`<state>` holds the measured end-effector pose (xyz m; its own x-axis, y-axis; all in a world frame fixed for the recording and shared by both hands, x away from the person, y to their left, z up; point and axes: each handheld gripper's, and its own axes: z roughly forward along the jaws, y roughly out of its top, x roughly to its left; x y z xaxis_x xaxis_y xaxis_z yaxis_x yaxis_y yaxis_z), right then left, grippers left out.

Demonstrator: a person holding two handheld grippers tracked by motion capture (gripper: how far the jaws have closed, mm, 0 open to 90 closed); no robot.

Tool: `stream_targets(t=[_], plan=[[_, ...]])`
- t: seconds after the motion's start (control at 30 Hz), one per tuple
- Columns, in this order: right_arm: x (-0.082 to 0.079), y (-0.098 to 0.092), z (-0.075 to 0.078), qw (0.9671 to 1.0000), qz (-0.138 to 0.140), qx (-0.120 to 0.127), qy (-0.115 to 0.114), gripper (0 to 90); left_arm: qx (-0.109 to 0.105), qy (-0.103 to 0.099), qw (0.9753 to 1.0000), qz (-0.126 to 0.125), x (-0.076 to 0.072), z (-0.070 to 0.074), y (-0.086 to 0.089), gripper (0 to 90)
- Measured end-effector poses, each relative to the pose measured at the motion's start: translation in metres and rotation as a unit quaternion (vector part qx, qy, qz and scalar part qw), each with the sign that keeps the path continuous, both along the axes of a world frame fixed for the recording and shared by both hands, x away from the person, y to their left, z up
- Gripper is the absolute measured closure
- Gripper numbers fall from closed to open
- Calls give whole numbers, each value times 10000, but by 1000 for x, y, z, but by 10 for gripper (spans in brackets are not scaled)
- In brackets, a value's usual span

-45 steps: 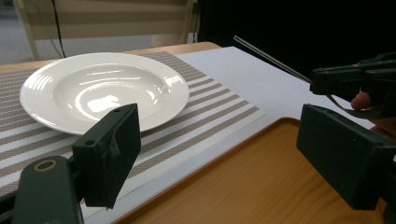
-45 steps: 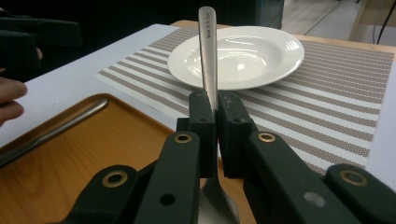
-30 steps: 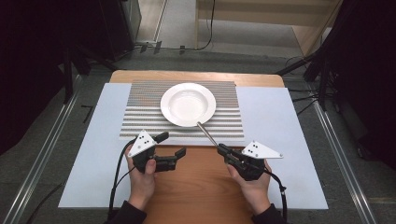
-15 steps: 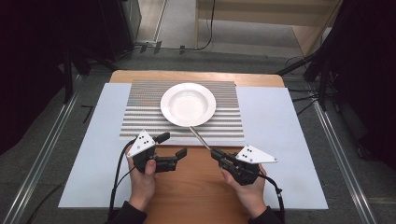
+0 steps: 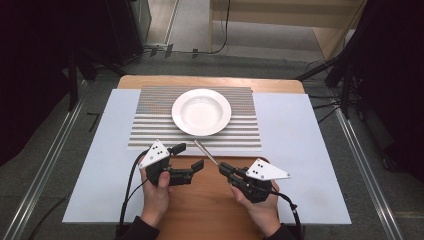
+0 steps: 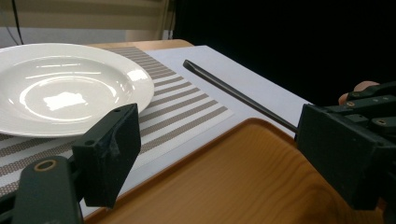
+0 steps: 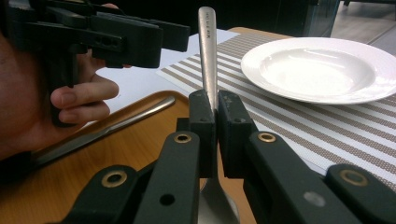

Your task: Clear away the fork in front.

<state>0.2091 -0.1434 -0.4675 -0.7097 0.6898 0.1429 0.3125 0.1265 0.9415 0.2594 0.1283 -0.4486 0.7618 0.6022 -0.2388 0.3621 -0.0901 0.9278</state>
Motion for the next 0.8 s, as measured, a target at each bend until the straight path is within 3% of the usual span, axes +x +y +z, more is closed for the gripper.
stream_targets(t=[0.23,0.53,0.73,0.8], plan=[[-3,3,0,10000,44,26,-76,838,-81,89,9999,-109,-1,-1,-4,130],[-4,6,1,9998,111,104,-111,838,-182,366,9991,-138,0,-2,-12,134],[-6,10,0,9998,132,76,-137,838,-310,478,9982,-176,0,-2,-13,176],[-6,11,-1,9998,134,48,-150,838,-355,528,9978,-158,0,-1,-13,248]])
